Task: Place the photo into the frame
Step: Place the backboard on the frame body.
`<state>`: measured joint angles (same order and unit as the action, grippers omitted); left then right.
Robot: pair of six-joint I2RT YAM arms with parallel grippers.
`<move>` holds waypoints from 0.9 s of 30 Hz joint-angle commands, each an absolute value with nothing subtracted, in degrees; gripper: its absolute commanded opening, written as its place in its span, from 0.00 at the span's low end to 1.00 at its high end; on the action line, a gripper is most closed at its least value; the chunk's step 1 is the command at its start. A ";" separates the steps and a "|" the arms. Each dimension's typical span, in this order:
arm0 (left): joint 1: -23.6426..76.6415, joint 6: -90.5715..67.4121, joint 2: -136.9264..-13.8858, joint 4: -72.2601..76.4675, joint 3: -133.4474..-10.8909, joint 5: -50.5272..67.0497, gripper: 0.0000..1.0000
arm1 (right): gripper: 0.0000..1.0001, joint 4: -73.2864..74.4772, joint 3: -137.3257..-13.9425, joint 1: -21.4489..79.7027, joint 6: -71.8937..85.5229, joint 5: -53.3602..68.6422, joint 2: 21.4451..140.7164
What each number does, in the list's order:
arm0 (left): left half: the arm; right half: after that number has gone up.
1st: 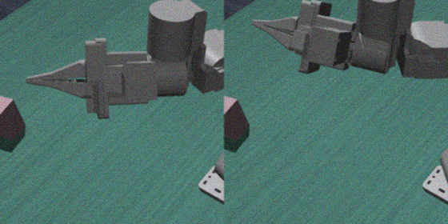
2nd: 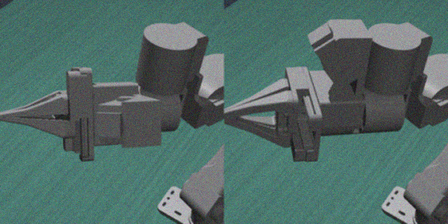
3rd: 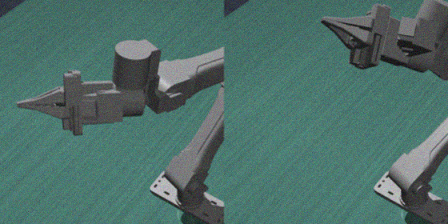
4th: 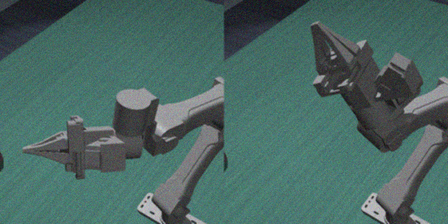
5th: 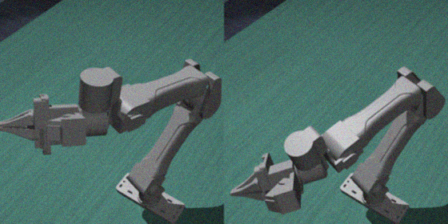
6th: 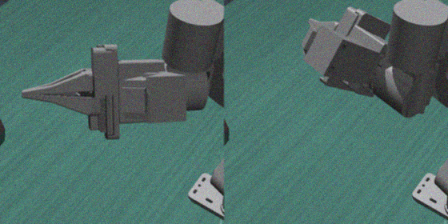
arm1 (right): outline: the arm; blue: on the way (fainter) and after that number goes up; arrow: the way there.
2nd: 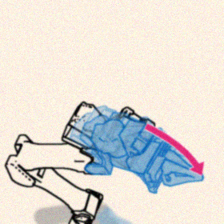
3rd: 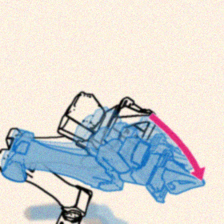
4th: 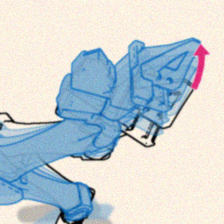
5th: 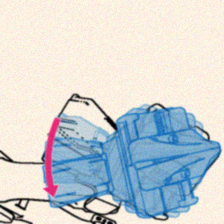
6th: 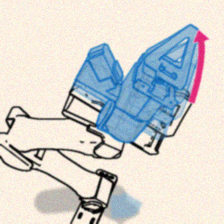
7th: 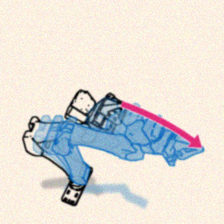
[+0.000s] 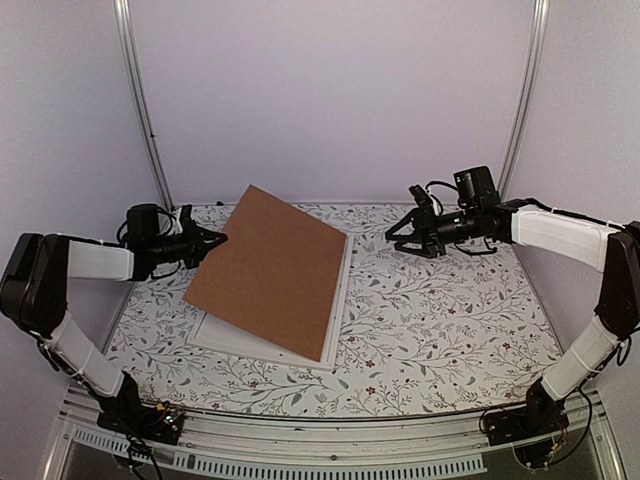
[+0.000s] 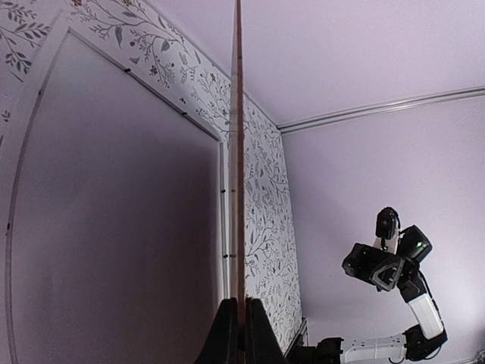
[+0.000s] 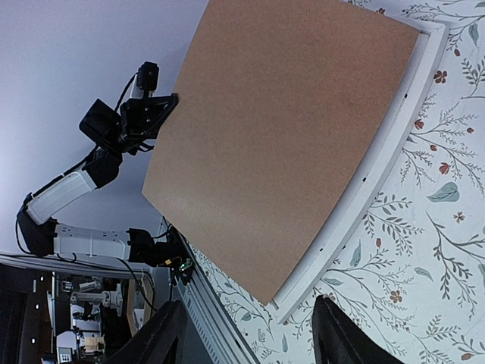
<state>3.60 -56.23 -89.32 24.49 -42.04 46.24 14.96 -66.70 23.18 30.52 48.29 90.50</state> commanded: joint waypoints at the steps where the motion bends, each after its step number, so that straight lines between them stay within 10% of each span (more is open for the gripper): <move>1: 3.60 -57.33 -90.01 29.45 -42.32 47.12 0.00 | 0.60 13.80 -65.78 22.95 29.60 48.16 91.14; 27: 6.41 -55.83 -90.56 26.67 -42.75 43.30 0.00 | 0.59 13.73 -64.77 22.88 29.46 48.16 90.88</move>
<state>5.78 -56.93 -91.85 25.61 -42.04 43.35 14.94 -65.28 23.18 30.33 48.29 90.50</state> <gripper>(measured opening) 0.034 0.596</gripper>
